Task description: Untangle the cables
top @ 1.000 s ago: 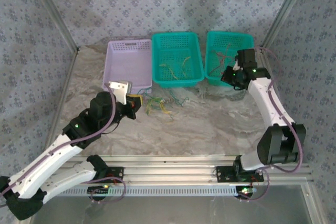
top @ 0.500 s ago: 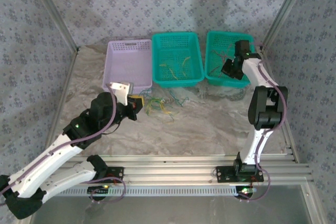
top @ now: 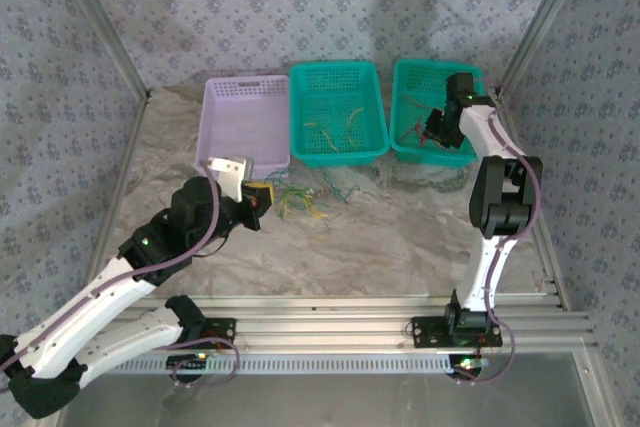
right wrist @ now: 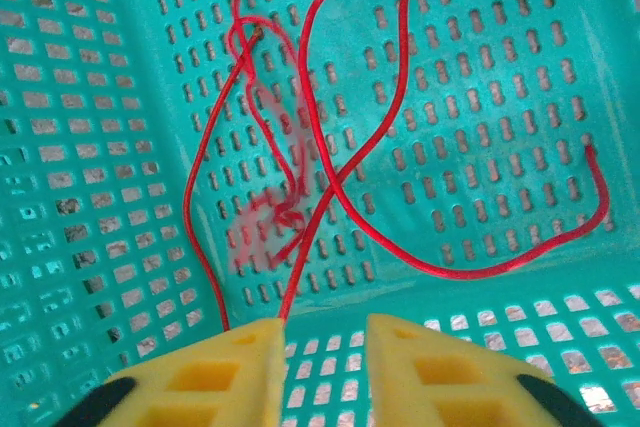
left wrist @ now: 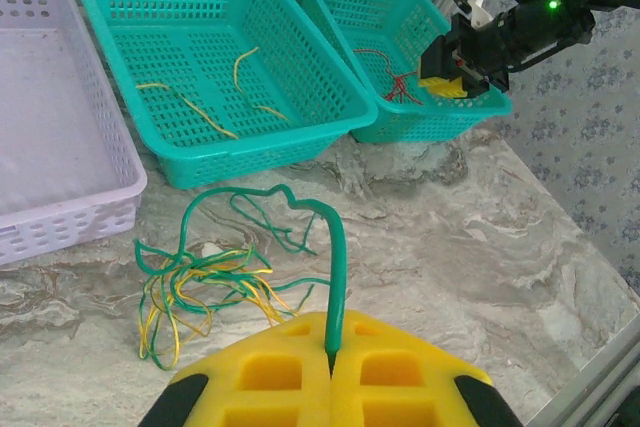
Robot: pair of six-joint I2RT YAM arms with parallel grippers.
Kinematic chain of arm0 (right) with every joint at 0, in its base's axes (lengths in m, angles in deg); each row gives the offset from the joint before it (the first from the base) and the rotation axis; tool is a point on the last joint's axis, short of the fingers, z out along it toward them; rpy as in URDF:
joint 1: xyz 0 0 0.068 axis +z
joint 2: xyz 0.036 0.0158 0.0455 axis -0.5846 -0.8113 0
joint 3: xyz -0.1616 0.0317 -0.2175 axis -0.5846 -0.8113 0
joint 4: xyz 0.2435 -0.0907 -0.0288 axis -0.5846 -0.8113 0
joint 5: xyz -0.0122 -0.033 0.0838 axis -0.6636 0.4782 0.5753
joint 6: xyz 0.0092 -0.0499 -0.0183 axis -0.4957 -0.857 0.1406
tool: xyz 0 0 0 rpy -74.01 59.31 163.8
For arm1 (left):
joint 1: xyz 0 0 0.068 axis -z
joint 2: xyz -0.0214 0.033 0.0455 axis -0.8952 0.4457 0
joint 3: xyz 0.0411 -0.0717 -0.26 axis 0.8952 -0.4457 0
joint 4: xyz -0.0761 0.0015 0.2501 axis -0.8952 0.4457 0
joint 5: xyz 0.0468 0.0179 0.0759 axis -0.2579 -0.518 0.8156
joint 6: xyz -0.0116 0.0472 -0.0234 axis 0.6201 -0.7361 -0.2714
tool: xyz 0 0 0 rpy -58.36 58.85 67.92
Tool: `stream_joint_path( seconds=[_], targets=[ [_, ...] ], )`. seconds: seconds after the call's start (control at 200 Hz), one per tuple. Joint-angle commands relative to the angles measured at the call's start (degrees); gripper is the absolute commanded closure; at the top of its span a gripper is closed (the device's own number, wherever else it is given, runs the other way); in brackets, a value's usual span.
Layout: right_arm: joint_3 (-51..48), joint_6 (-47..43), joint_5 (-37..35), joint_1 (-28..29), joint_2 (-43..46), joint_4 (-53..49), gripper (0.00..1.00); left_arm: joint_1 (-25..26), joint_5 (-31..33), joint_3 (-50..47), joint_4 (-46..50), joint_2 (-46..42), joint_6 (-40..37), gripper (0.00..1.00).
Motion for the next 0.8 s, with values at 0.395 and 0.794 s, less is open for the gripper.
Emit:
stream_joint_path(
  seconds=[0.395,0.794],
  targets=[
    [-15.1,-5.5,-1.9,20.4,22.7,5.4,0.49,0.3,0.9,0.9,1.2,-2.1,-1.8,1.00],
    [-25.2,-5.0,-2.8,35.7,19.3,11.9,0.48,0.3,2.4,0.3,6.1,-5.9,-3.6,1.00]
  ],
)
